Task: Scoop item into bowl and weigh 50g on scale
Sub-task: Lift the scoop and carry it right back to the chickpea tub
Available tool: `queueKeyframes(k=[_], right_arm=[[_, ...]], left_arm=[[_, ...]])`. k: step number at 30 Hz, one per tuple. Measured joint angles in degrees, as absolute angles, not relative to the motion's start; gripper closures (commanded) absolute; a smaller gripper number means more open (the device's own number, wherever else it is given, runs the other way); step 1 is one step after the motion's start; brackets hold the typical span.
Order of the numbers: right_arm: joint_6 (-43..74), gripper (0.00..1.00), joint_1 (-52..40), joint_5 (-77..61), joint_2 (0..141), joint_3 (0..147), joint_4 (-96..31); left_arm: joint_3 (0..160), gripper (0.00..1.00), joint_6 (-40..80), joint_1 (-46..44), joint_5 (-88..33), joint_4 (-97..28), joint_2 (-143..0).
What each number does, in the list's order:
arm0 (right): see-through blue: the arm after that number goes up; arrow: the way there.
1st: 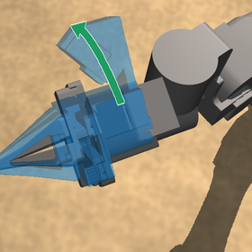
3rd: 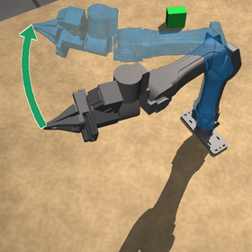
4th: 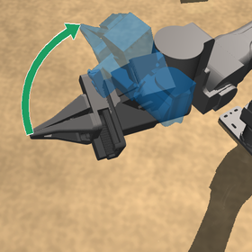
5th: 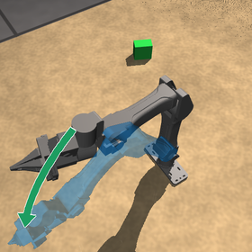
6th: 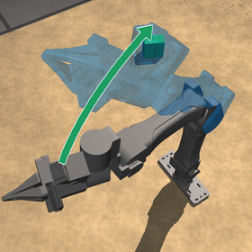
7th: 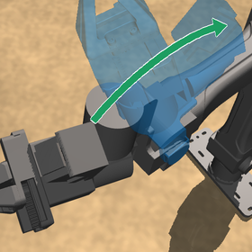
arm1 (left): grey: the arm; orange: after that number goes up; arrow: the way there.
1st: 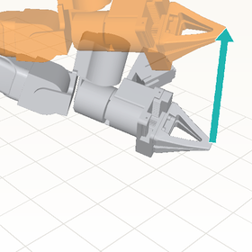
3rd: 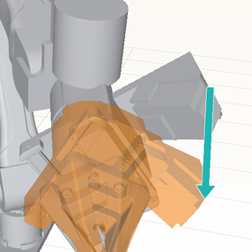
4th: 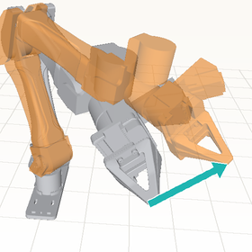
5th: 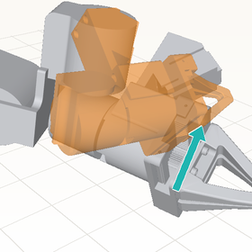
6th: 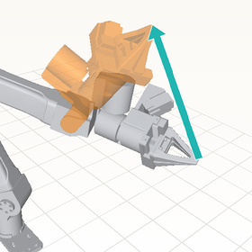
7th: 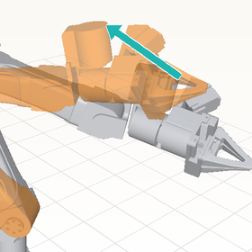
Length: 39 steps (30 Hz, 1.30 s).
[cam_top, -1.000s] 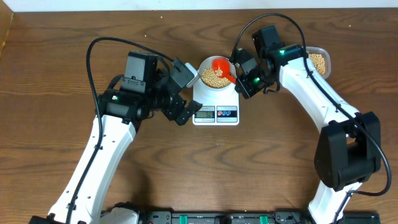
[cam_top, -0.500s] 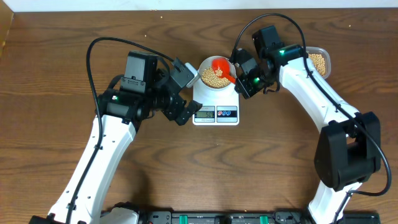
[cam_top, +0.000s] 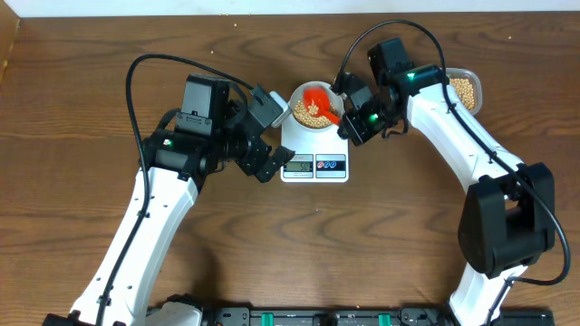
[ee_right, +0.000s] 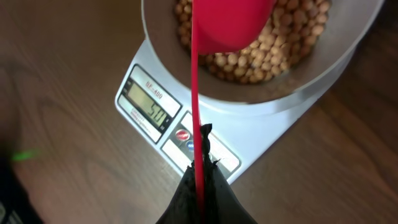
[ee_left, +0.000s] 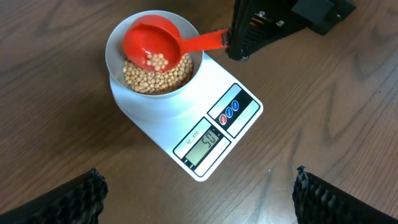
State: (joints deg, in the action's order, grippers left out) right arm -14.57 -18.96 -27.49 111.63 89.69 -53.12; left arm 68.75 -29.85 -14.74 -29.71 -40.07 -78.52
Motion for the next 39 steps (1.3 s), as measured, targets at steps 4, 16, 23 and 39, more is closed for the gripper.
queueKeyframes(k=[4,16,23,39], right_arm=[[-14.59,0.99,-18.96,-27.81,111.63,91.29,-54.92],[-14.57,0.99,-17.56,-28.38,104.99,93.73,-56.77],[-14.52,0.99,-13.06,-28.51,100.44,93.82,-59.51],[-14.09,0.99,3.62,-32.27,99.37,93.86,-64.01]], left_arm=[[68.75,0.02,-29.85,-14.74,-29.71,-40.07,-78.52],[68.75,0.02,-29.85,-14.74,-29.71,-40.07,-78.52],[68.75,0.02,-29.85,-14.74,-29.71,-40.07,-78.52],[68.75,0.02,-29.85,-14.74,-29.71,-40.07,-78.52]])
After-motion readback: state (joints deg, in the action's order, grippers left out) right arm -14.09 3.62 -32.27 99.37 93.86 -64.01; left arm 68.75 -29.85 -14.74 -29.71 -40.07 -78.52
